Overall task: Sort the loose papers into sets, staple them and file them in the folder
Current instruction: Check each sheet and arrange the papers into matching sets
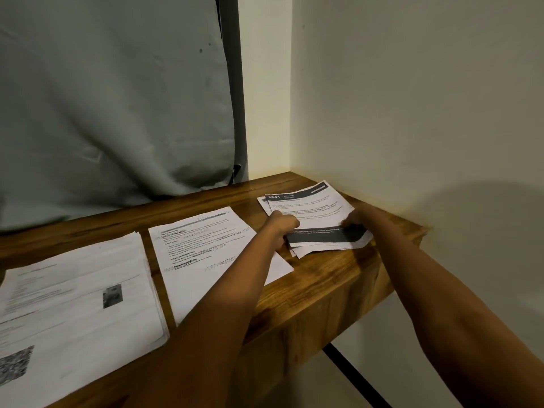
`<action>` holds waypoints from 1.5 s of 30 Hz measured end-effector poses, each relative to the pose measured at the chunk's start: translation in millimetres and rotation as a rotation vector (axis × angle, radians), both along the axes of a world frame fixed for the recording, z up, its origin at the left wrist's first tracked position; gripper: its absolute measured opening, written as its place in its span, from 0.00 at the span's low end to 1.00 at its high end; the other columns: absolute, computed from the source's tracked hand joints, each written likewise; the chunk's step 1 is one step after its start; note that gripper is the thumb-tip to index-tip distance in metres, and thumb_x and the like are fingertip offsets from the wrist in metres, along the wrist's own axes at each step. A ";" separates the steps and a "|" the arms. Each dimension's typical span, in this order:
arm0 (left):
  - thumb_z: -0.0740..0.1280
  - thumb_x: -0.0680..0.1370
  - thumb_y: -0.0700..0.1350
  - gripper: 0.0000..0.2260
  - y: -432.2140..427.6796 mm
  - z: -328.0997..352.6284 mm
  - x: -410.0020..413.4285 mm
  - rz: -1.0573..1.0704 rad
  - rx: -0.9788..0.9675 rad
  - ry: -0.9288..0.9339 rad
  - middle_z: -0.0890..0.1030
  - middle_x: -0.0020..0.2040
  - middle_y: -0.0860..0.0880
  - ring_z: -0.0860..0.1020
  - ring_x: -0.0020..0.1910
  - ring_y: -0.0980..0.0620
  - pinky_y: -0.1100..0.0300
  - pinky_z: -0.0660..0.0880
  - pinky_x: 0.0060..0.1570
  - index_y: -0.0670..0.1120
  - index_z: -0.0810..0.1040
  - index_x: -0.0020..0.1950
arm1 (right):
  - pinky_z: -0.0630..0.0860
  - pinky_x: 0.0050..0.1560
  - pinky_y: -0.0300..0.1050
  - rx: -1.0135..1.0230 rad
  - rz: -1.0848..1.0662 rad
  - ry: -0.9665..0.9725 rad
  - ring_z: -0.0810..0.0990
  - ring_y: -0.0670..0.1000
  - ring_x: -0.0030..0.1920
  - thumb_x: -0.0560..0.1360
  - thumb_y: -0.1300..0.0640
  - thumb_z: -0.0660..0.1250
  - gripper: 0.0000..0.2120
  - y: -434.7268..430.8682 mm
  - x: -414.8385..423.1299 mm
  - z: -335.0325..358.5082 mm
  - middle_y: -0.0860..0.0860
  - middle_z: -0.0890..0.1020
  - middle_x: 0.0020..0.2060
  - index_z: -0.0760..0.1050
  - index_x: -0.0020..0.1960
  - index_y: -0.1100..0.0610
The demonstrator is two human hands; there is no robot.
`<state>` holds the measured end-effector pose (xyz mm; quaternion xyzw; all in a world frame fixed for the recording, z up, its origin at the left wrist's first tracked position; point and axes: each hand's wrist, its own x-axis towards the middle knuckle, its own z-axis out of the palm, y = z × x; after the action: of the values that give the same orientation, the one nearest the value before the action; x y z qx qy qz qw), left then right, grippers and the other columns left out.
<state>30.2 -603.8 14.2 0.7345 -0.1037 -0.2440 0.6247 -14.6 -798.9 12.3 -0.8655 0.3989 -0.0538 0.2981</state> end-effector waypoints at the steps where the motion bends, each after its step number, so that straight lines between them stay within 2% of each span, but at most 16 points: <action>1: 0.62 0.78 0.33 0.17 1.3 -0.2 -0.4 -0.003 -0.027 0.019 0.74 0.67 0.44 0.75 0.61 0.47 0.60 0.74 0.50 0.41 0.68 0.67 | 0.72 0.57 0.49 -0.010 -0.020 -0.033 0.74 0.60 0.62 0.73 0.53 0.72 0.27 1.3 -0.6 1.5 0.61 0.74 0.64 0.68 0.66 0.65; 4: 0.62 0.80 0.35 0.17 8.7 2.3 -2.7 -0.013 -0.108 0.079 0.74 0.68 0.44 0.72 0.66 0.46 0.57 0.70 0.63 0.42 0.69 0.68 | 0.74 0.55 0.50 0.000 -0.050 -0.240 0.76 0.61 0.58 0.74 0.55 0.70 0.23 5.4 -1.0 9.4 0.61 0.77 0.59 0.70 0.64 0.65; 7: 0.65 0.80 0.43 0.17 22.4 9.5 -0.4 0.019 -0.144 0.021 0.75 0.65 0.45 0.74 0.64 0.46 0.54 0.71 0.64 0.42 0.69 0.67 | 0.74 0.53 0.49 0.058 -0.055 -0.494 0.77 0.59 0.56 0.74 0.59 0.69 0.19 13.6 -4.4 29.3 0.60 0.78 0.58 0.73 0.63 0.62; 9: 0.66 0.79 0.50 0.20 37.8 17.9 5.5 0.053 -0.153 -0.024 0.77 0.64 0.45 0.75 0.62 0.45 0.50 0.71 0.64 0.43 0.68 0.67 | 0.74 0.56 0.50 0.138 -0.040 -0.618 0.76 0.60 0.58 0.74 0.60 0.70 0.21 24.6 -10.5 46.5 0.60 0.77 0.60 0.72 0.65 0.62; 12: 0.66 0.75 0.61 0.30 70.6 36.3 15.3 0.086 -0.211 -0.056 0.75 0.67 0.46 0.73 0.65 0.41 0.45 0.70 0.65 0.45 0.67 0.70 | 0.72 0.57 0.48 0.280 -0.003 -0.713 0.75 0.60 0.60 0.74 0.61 0.70 0.23 47.5 -21.3 63.2 0.59 0.76 0.63 0.70 0.67 0.63; 14: 0.65 0.73 0.64 0.30 96.8 47.2 21.3 0.086 -0.301 -0.067 0.79 0.62 0.45 0.74 0.63 0.41 0.45 0.73 0.61 0.45 0.71 0.68 | 0.72 0.52 0.46 0.354 0.049 -0.715 0.76 0.58 0.55 0.74 0.61 0.70 0.22 71.7 -29.3 63.8 0.58 0.77 0.59 0.71 0.66 0.63; 16: 0.65 0.75 0.62 0.25 124.4 54.2 24.6 0.103 -0.380 -0.064 0.82 0.54 0.46 0.80 0.56 0.44 0.49 0.78 0.51 0.46 0.76 0.62 | 0.73 0.49 0.47 0.449 0.093 -0.700 0.76 0.56 0.50 0.75 0.60 0.70 0.19 98.6 -35.4 55.6 0.55 0.77 0.55 0.72 0.63 0.62; 18: 0.66 0.76 0.58 0.19 148.9 54.5 25.8 0.130 -0.424 -0.070 0.83 0.55 0.46 0.82 0.51 0.47 0.52 0.80 0.46 0.46 0.77 0.61 | 0.75 0.44 0.46 0.543 0.145 -0.698 0.77 0.54 0.47 0.75 0.60 0.69 0.15 126.5 -39.9 42.5 0.54 0.77 0.52 0.73 0.60 0.60; 21: 0.67 0.78 0.44 0.14 177.3 49.6 23.8 0.213 -0.497 -0.144 0.82 0.57 0.44 0.83 0.47 0.48 0.54 0.81 0.42 0.42 0.76 0.63 | 0.79 0.42 0.46 0.681 0.251 -0.764 0.80 0.52 0.45 0.75 0.61 0.69 0.12 165.1 -38.2 23.1 0.55 0.81 0.53 0.74 0.58 0.58; 24: 0.63 0.80 0.36 0.13 200.4 53.9 21.1 0.310 -0.459 -0.379 0.80 0.59 0.44 0.82 0.50 0.47 0.54 0.80 0.46 0.41 0.74 0.64 | 0.80 0.42 0.41 0.725 0.335 -0.859 0.81 0.49 0.45 0.75 0.63 0.68 0.12 195.7 -33.8 17.1 0.53 0.82 0.51 0.74 0.58 0.59; 27: 0.62 0.80 0.37 0.09 218.2 68.3 15.6 0.374 -0.454 -0.571 0.80 0.58 0.46 0.81 0.54 0.47 0.52 0.79 0.52 0.45 0.74 0.60 | 0.79 0.51 0.45 0.658 0.397 -0.883 0.80 0.51 0.50 0.74 0.64 0.69 0.15 215.1 -28.2 25.2 0.57 0.81 0.56 0.72 0.60 0.61; 31: 0.63 0.80 0.39 0.11 234.9 79.1 6.9 0.424 -0.433 -0.702 0.80 0.57 0.49 0.80 0.52 0.50 0.57 0.79 0.49 0.47 0.72 0.61 | 0.74 0.52 0.40 0.608 0.452 -0.870 0.77 0.52 0.56 0.74 0.68 0.67 0.19 229.7 -21.5 42.0 0.56 0.78 0.58 0.71 0.64 0.65; 36: 0.65 0.79 0.42 0.12 251.3 72.1 -3.6 0.412 -0.312 -0.785 0.79 0.56 0.51 0.79 0.51 0.53 0.65 0.77 0.46 0.45 0.70 0.62 | 0.73 0.63 0.52 0.622 0.521 -0.808 0.77 0.56 0.61 0.75 0.66 0.67 0.19 241.7 -20.1 39.6 0.56 0.78 0.61 0.71 0.65 0.61; 39: 0.64 0.80 0.43 0.12 255.8 68.6 -11.1 0.404 -0.298 -0.844 0.77 0.54 0.53 0.78 0.46 0.61 0.71 0.77 0.40 0.45 0.67 0.61 | 0.73 0.63 0.53 0.679 0.501 -0.857 0.76 0.56 0.62 0.76 0.65 0.66 0.20 247.9 -21.1 35.1 0.55 0.78 0.62 0.69 0.67 0.61; 43: 0.64 0.80 0.45 0.12 261.6 66.8 -12.9 0.407 -0.318 -0.869 0.78 0.57 0.50 0.79 0.51 0.55 0.62 0.79 0.48 0.45 0.69 0.62 | 0.74 0.60 0.51 0.709 0.475 -0.908 0.77 0.53 0.56 0.78 0.64 0.63 0.14 255.4 -24.4 38.0 0.54 0.78 0.59 0.70 0.62 0.58; 45: 0.63 0.80 0.44 0.10 263.6 70.3 -13.7 0.429 -0.348 -0.879 0.79 0.55 0.51 0.80 0.49 0.58 0.63 0.79 0.46 0.46 0.70 0.60 | 0.75 0.58 0.50 0.681 0.472 -0.928 0.77 0.52 0.55 0.78 0.63 0.63 0.10 259.3 -24.6 44.2 0.53 0.78 0.57 0.71 0.59 0.56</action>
<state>16.5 -340.2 84.5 0.6574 -0.2424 0.2422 0.6711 -39.2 -539.6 56.6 -0.6732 0.0204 -0.2269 0.7035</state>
